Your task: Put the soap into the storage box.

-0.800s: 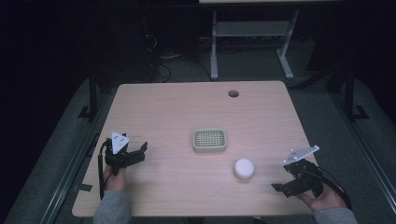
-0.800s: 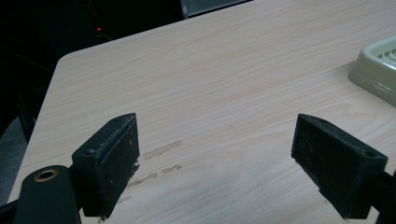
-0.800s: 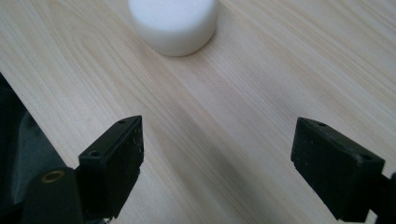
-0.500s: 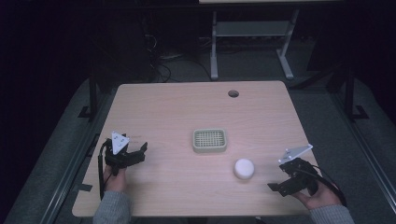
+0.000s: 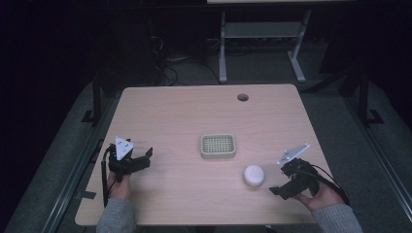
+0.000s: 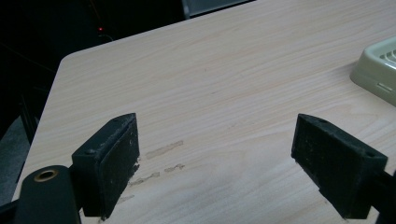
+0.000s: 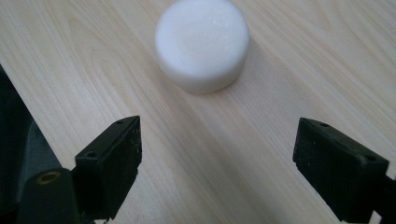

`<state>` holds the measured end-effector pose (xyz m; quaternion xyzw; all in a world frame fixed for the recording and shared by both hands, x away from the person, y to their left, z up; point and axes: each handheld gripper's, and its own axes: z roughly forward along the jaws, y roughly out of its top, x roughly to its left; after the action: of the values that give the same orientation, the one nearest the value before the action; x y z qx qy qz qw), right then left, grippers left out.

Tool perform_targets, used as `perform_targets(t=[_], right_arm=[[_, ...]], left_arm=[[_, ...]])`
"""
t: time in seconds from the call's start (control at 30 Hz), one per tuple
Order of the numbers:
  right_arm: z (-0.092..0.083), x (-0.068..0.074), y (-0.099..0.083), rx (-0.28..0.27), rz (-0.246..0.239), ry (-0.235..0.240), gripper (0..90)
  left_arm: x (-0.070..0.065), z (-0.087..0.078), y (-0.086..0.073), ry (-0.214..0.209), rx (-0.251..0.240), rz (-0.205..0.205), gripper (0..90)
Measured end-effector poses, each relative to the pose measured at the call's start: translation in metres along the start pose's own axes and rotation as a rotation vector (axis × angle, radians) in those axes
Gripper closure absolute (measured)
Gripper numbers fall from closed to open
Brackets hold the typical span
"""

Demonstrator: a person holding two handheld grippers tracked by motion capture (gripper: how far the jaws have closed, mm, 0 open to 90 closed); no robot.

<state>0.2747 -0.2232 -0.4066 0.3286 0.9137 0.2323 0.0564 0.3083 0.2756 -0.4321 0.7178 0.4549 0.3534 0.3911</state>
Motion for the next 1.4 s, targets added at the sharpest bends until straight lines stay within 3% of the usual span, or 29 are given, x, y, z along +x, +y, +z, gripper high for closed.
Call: perform_targets(t=[0.47, 0.97, 1.4], right_arm=[[0.013, 0.007, 0.029, 0.034, -0.037, 0.025, 14.2], [0.034, 0.007, 0.060, 0.121, -0.073, 0.034, 14.1], [0.051, 0.003, 0.070, 0.185, -0.066, 0.046, 14.1]], left_arm=[[-0.001, 0.001, 0.000, -0.002, 0.001, -0.004, 14.8], [-0.003, 0.001, 0.001, -0.007, 0.005, 0.009, 14.8], [-0.003, 0.001, 0.001, -0.008, 0.006, 0.011, 14.8]])
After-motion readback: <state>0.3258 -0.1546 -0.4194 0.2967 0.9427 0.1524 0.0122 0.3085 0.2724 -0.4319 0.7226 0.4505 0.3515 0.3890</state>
